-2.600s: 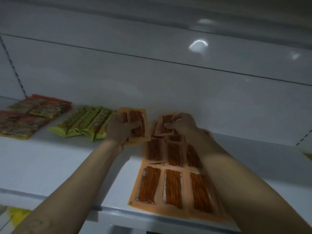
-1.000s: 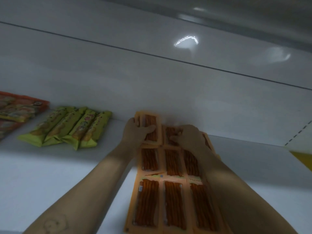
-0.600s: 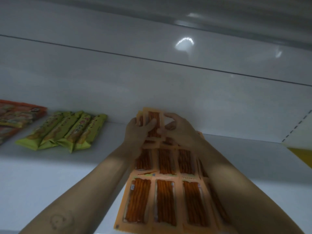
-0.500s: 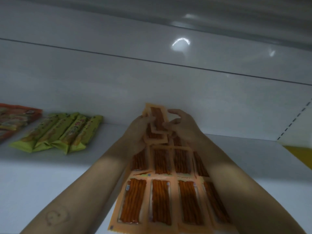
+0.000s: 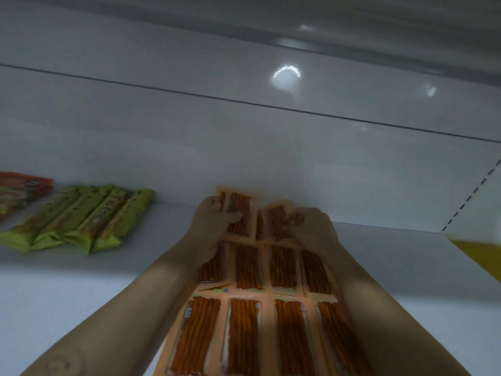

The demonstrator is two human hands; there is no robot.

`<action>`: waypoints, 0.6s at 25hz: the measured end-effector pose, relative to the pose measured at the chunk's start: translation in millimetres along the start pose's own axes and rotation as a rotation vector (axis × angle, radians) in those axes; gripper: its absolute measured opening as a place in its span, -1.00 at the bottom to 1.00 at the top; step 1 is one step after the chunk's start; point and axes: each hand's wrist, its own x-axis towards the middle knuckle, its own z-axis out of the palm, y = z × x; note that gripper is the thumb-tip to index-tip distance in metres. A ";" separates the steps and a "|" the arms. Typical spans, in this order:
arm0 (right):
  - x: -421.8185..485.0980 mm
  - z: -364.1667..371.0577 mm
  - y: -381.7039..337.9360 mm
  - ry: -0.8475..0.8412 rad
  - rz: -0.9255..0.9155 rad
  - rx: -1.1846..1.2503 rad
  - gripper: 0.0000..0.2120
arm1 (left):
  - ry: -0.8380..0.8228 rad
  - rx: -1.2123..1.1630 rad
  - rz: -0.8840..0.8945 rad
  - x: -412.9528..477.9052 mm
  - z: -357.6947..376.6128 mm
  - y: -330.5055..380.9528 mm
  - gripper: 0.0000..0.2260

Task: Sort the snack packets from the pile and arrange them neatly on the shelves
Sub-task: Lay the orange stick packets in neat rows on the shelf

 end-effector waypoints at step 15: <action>-23.1 -13.3 -21.6 -0.179 -0.164 0.499 -0.66 | -0.194 0.030 0.079 -20.7 23.6 -4.2 -0.55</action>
